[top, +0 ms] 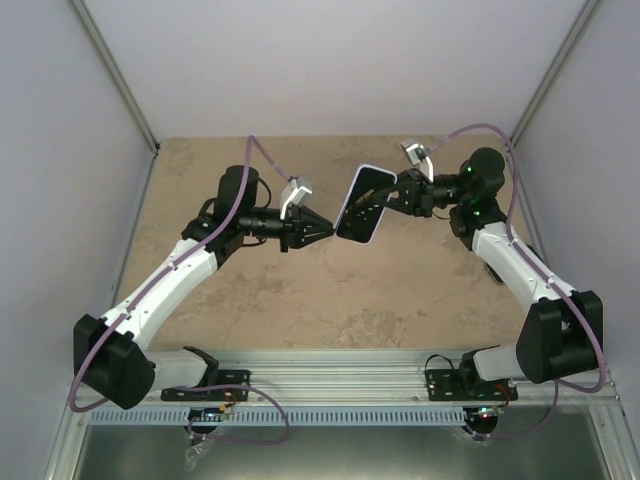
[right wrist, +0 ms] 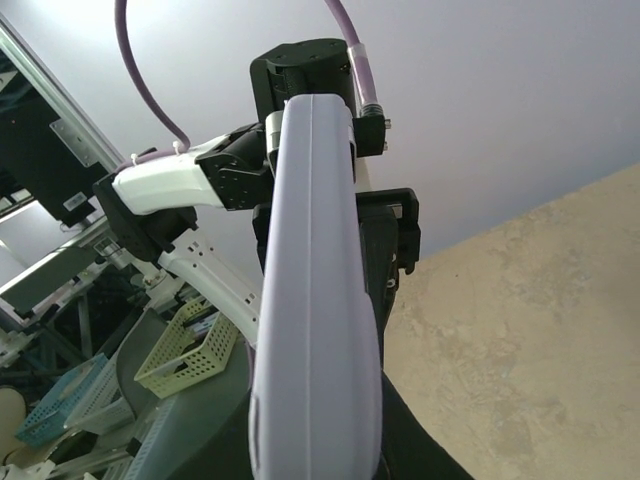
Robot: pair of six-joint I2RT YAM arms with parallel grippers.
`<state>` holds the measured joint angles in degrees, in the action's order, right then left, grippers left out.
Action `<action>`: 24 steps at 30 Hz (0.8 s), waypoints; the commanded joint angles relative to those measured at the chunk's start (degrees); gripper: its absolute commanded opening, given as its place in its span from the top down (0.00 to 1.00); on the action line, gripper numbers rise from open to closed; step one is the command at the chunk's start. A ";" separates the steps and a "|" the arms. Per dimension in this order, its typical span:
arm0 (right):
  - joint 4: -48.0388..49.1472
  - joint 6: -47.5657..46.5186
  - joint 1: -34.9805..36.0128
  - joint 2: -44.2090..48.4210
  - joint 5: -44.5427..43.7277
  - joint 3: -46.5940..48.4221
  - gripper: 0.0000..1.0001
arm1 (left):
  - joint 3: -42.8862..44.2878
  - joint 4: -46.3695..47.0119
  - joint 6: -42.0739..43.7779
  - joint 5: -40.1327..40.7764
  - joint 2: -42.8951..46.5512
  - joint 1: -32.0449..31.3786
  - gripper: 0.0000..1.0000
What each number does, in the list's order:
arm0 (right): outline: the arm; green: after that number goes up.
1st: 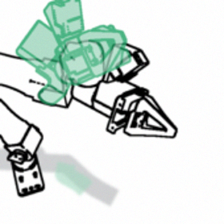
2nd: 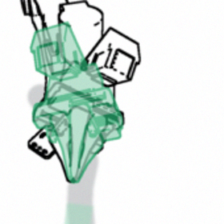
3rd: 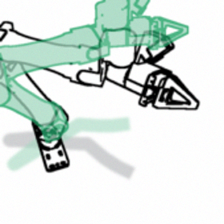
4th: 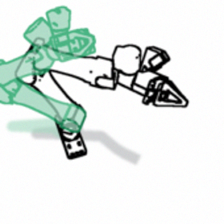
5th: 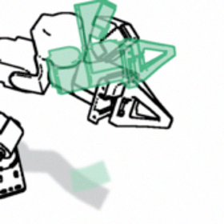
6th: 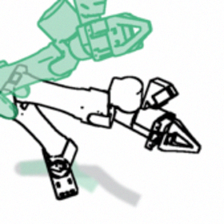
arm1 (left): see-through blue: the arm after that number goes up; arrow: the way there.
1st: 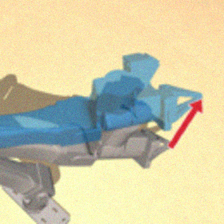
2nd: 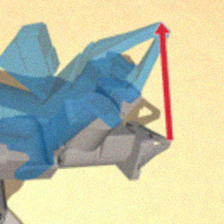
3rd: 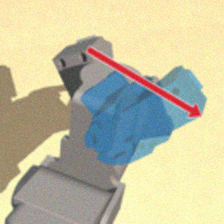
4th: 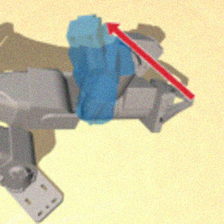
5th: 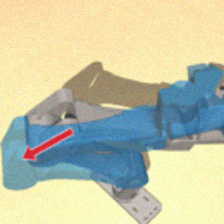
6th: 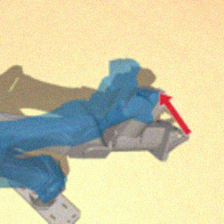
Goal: Take the phone out of the phone case
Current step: Remove the phone case from the phone.
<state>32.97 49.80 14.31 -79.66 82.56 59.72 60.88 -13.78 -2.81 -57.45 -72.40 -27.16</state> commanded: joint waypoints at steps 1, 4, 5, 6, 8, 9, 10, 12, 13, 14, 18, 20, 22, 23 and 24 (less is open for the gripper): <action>6.65 4.04 1.34 2.16 2.67 0.19 0.99 | -0.83 0.90 0.93 6.40 -0.69 0.00 0.81; 7.29 4.72 2.17 2.10 3.33 0.12 0.99 | -0.18 1.07 0.22 7.45 -1.26 0.02 0.82; 7.34 4.73 2.48 2.10 3.46 0.13 0.99 | 0.08 1.20 -0.04 7.59 -1.52 0.06 0.82; 7.41 4.89 2.74 1.96 3.52 0.13 0.99 | 0.30 1.32 -0.33 7.42 -1.75 0.01 0.82; 8.00 5.27 3.43 1.79 3.77 0.13 0.99 | 0.47 1.95 -1.27 7.11 -2.18 0.02 0.81; 8.35 5.53 3.82 1.63 3.97 0.13 0.99 | 0.53 2.45 -1.84 6.92 -2.44 0.01 0.80; 8.53 5.73 4.21 1.49 4.26 0.13 0.99 | 0.40 2.86 -2.45 6.72 -2.74 0.01 0.78; 8.72 5.72 5.34 1.32 4.72 0.06 0.99 | 0.34 3.94 -3.57 5.86 -3.27 0.02 0.77; 8.73 5.62 5.95 1.20 4.93 -0.14 0.99 | 0.34 4.47 -4.13 5.12 -3.49 -0.02 0.76; 8.69 5.59 6.45 1.20 5.09 -0.41 0.99 | 0.30 5.04 -4.82 4.69 -3.73 0.00 0.76; 5.64 2.67 8.27 0.88 5.37 -1.26 0.99 | 0.55 7.75 -7.13 1.25 -3.91 -0.02 0.77; -0.38 -2.19 9.24 0.60 5.27 -1.23 0.99 | 0.73 9.06 -8.54 -0.49 -3.74 0.00 0.77; -4.55 -5.75 10.34 0.21 5.09 -1.35 0.99 | 0.82 10.63 -10.12 -2.39 -3.71 -0.05 0.77; -6.37 -7.29 10.90 -0.03 5.07 -1.32 0.99 | 0.83 11.45 -10.92 -3.21 -3.64 -0.07 0.78; -7.97 -8.66 11.57 -0.29 5.00 -1.28 1.00 | 0.91 12.46 -11.71 -4.01 -3.60 -0.16 0.78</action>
<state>33.08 47.70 19.84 -79.70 80.14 58.83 60.86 -11.09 -9.30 -62.78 -74.70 -27.51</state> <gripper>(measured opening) 0.117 0.226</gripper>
